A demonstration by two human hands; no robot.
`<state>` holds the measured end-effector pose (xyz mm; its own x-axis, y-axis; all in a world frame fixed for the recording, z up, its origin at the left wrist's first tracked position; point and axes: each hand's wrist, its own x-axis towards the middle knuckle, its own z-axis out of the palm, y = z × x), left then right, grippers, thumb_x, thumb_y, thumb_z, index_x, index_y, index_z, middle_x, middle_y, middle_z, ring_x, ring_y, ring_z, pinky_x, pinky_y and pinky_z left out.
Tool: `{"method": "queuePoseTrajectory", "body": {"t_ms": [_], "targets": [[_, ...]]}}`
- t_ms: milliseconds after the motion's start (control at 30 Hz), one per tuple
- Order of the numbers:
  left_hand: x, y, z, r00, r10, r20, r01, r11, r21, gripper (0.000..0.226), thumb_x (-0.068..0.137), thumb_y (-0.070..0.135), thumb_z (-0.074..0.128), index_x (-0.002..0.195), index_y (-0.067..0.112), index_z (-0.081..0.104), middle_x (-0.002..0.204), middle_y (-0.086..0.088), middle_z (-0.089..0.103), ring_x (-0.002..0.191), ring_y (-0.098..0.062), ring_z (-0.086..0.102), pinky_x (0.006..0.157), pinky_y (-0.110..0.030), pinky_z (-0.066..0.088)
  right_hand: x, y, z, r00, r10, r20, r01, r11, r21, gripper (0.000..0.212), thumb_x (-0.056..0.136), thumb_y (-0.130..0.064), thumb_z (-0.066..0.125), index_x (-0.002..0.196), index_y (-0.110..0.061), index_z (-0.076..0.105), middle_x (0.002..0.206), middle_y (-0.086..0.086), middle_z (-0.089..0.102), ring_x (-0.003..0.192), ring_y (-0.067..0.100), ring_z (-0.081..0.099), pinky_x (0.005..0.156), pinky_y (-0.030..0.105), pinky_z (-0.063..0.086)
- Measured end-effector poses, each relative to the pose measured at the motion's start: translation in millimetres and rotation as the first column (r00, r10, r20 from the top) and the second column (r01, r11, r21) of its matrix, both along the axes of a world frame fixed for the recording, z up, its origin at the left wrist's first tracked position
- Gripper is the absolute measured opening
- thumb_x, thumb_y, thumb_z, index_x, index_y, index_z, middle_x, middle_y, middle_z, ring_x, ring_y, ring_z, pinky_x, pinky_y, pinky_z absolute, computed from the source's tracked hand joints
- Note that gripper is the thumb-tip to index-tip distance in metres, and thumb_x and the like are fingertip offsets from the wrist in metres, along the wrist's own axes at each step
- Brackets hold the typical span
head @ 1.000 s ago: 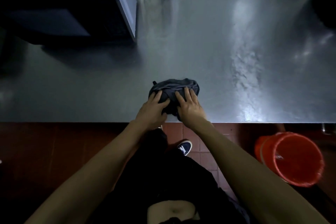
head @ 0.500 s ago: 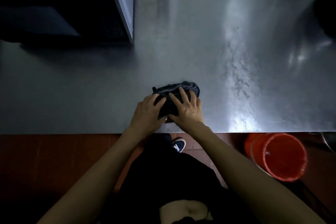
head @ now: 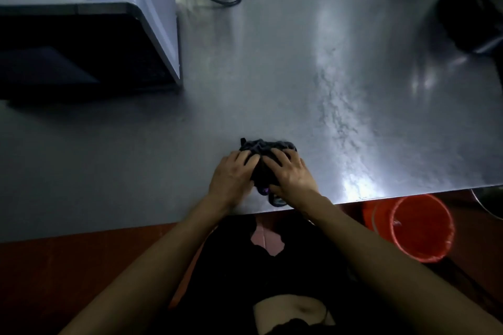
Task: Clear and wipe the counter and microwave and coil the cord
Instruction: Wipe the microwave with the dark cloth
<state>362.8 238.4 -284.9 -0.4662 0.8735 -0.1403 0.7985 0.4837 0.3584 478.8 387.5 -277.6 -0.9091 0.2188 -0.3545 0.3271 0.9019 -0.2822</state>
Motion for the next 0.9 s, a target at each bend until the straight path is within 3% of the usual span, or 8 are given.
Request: {"method": "queuePoseTrajectory", "body": {"t_ms": [167,267,367,500,900], "targets": [[15.1,27.5,-1.9,1.0,0.007,0.024,-0.008,0.998,0.064,0.047,0.07,0.017,0.076,0.114,0.01,0.063,0.105,-0.01,0.067,0.088,-0.033,0.062,0.067,-0.041,0.055,19.1,17.1,-3.6,0.992,-0.082,-0.092,0.076,0.995,-0.067,0.08,0.055,-0.021,0.09,0.129,-0.017,0.059,0.132,0.012,0.056,0.11,0.042,0.053,0.083,0.052,0.054],[32.4,57.0,1.1,0.995,0.016,0.103,-0.025,0.996,0.086,0.039,0.075,0.018,0.072,0.112,0.011,0.063,0.104,-0.009,0.067,0.089,-0.033,0.061,0.064,-0.044,0.054,43.3,44.5,-2.1,0.976,-0.162,-0.144,0.141,0.98,-0.141,0.074,0.058,-0.016,0.087,0.128,-0.015,0.061,0.132,0.013,0.057,0.109,0.043,0.053,0.086,0.05,0.054],[55.4,104.7,8.6,0.978,0.022,0.206,-0.047,0.993,0.113,0.038,0.077,0.021,0.067,0.114,0.019,0.06,0.112,-0.005,0.065,0.097,-0.032,0.059,0.07,-0.046,0.053,76.2,84.4,3.5,0.942,-0.257,-0.215,0.217,0.957,-0.193,0.067,0.062,-0.012,0.081,0.127,-0.011,0.062,0.131,0.016,0.057,0.11,0.044,0.053,0.088,0.049,0.053],[96.9,187.3,19.2,0.981,-0.058,0.186,0.026,0.985,0.169,0.043,0.072,0.014,0.067,0.111,0.025,0.054,0.109,-0.003,0.065,0.096,-0.033,0.061,0.069,-0.046,0.055,129.6,154.2,7.6,0.89,-0.359,-0.281,0.317,0.931,-0.183,0.066,0.063,-0.009,0.077,0.127,-0.007,0.061,0.131,0.016,0.058,0.108,0.043,0.053,0.088,0.046,0.052],[233.7,409.6,33.7,0.947,-0.277,0.164,0.238,0.946,0.222,0.049,0.07,0.008,0.075,0.116,0.02,0.063,0.114,0.002,0.065,0.105,-0.027,0.059,0.077,-0.038,0.053,296.6,347.7,19.5,0.794,-0.512,-0.329,0.505,0.856,-0.112,0.062,0.072,-0.014,0.078,0.131,-0.006,0.062,0.134,0.019,0.056,0.11,0.042,0.053,0.095,0.046,0.047]]}}
